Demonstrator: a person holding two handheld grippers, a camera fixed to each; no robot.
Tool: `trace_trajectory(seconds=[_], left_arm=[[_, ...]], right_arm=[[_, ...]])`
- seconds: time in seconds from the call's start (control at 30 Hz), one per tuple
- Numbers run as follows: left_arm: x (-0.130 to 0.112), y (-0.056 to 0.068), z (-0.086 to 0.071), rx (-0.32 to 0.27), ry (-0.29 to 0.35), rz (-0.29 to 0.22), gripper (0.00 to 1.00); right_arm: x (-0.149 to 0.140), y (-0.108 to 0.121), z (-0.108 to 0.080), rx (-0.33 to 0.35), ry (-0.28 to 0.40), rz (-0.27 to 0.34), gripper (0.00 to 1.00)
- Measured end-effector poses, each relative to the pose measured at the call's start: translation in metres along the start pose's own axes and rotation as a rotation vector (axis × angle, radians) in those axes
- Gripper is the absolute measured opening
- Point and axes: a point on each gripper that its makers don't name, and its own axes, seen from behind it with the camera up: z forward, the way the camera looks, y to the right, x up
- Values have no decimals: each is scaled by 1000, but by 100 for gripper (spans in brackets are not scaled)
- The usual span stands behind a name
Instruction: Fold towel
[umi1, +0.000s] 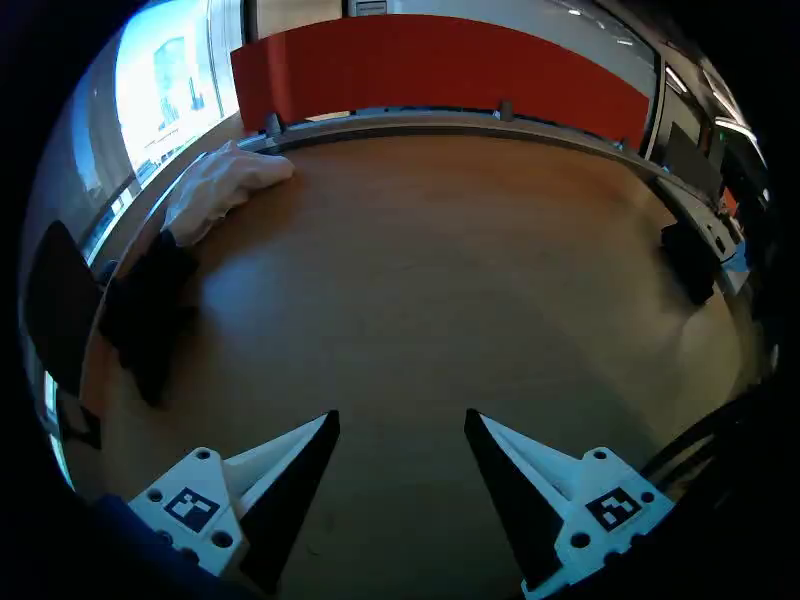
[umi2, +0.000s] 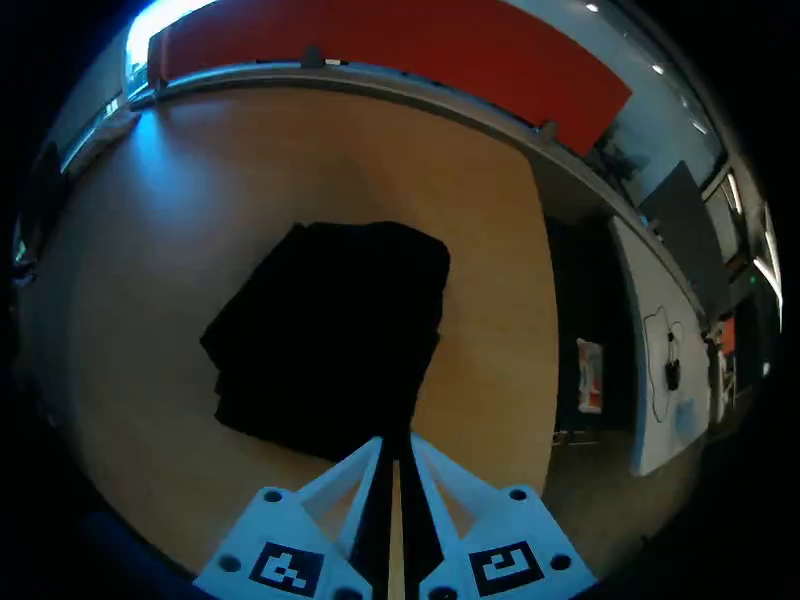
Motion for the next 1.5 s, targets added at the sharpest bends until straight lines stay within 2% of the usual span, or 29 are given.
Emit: trace_trajectory(seconds=[0.4,0.6,0.87,1.1,1.17,1.23,1.43,1.5], left_arm=[[0,-2,0,8,-1,5,93],[-1,-4,0,13,-3,4,93],[0,-5,0,14,-3,1,93],[0,-6,0,13,-2,-1,93],[0,-7,0,14,-1,-2,93],[1,-7,0,13,0,-3,93],[3,-7,0,8,5,-5,93],[4,-6,0,5,8,-4,93]], right_arm=[[-12,5,22,-33,-40,59,5],[-16,2,29,-46,-55,59,5],[-17,1,31,-53,-60,61,8],[-17,3,27,-68,-41,74,16],[-14,3,23,-73,-21,76,20],[-13,3,18,-80,-5,78,30],[-11,4,8,-99,26,83,51],[-10,3,5,-103,36,83,70]])
